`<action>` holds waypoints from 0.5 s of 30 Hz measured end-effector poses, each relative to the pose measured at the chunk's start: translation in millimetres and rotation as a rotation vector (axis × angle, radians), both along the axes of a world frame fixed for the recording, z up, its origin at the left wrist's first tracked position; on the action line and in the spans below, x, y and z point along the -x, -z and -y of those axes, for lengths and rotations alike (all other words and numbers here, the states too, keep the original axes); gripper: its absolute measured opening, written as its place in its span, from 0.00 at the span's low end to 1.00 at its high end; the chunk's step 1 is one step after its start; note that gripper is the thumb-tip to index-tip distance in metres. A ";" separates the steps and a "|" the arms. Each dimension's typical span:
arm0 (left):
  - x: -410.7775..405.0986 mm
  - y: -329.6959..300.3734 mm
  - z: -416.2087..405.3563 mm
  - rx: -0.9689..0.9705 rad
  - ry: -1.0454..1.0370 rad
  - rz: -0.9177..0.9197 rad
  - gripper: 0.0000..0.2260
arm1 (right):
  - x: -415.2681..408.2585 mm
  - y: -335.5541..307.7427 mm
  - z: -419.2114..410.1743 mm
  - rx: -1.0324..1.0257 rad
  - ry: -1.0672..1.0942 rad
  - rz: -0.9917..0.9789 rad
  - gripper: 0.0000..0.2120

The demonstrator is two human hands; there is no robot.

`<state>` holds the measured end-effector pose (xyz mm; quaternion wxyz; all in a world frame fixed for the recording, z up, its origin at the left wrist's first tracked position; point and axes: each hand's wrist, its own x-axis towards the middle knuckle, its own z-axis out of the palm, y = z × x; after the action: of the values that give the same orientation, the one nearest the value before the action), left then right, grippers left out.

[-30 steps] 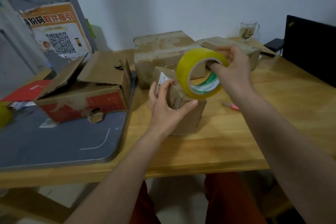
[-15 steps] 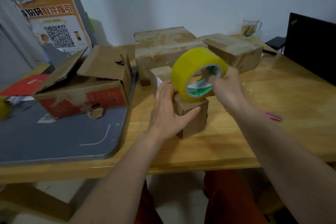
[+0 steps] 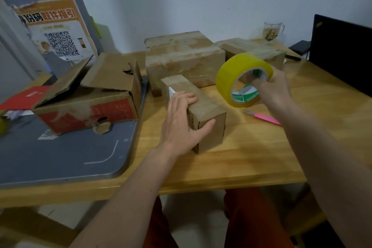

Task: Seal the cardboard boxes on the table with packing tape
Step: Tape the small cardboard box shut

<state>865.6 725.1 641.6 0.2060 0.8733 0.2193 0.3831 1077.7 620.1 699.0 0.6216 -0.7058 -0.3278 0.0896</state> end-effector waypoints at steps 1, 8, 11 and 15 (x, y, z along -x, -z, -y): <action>-1.8 -0.3 0.5 0.001 -0.003 -0.003 0.32 | -0.9 5.4 1.0 0.001 -0.005 -0.019 0.07; 0.4 -7.6 6.2 0.027 -0.026 -0.051 0.37 | 4.5 36.1 -1.1 0.034 -0.010 -0.147 0.11; -8.7 -18.7 19.3 -0.028 -0.184 -0.118 0.38 | 7.0 37.8 -2.8 0.031 -0.004 -0.179 0.11; -16.1 -19.7 35.0 -0.374 -0.100 -0.118 0.22 | 8.6 38.2 -3.8 0.017 0.008 -0.186 0.06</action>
<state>881.7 690.1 661.3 0.0076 0.9053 0.1990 0.3752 1069.1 623.8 660.7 0.6435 -0.7011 -0.2653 0.1550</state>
